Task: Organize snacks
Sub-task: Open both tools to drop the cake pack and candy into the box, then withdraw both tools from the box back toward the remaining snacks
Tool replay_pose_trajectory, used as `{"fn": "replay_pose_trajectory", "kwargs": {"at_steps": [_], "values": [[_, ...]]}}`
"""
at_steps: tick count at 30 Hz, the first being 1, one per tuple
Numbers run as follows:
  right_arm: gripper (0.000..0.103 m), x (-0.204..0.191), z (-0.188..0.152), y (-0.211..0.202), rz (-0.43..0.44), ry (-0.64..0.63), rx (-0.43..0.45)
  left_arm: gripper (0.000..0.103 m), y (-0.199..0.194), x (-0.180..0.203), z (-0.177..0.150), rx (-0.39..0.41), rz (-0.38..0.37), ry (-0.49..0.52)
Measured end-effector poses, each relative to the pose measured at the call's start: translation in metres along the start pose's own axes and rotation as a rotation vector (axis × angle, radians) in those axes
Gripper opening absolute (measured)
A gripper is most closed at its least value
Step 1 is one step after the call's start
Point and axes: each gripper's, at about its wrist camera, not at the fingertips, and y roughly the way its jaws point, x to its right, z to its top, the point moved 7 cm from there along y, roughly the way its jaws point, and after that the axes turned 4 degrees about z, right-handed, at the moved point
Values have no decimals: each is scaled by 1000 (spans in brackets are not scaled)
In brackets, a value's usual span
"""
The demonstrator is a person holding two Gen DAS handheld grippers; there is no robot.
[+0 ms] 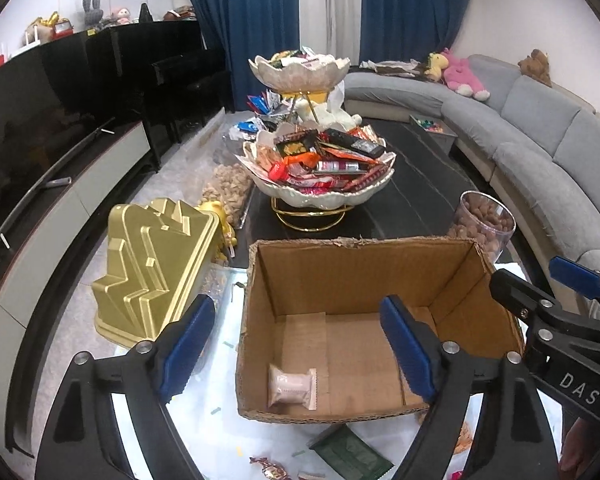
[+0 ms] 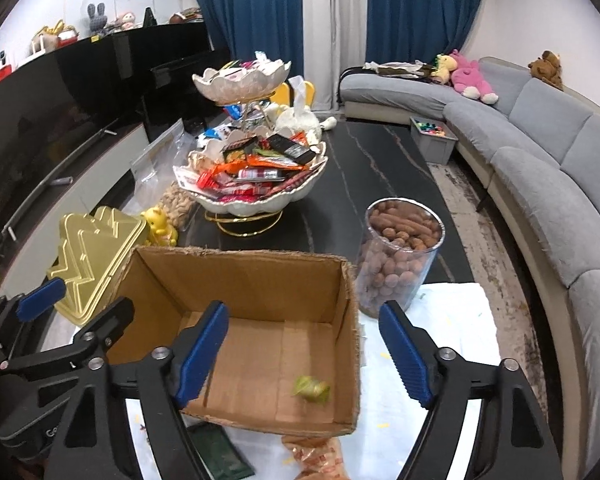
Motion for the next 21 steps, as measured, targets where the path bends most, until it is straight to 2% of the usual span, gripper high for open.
{"fn": "replay_pose_trajectory", "kwargs": {"at_steps": [21], "values": [[79,-2,1,-57,-33,-9,75,89,-56,-11,2,57,5,-12]]}}
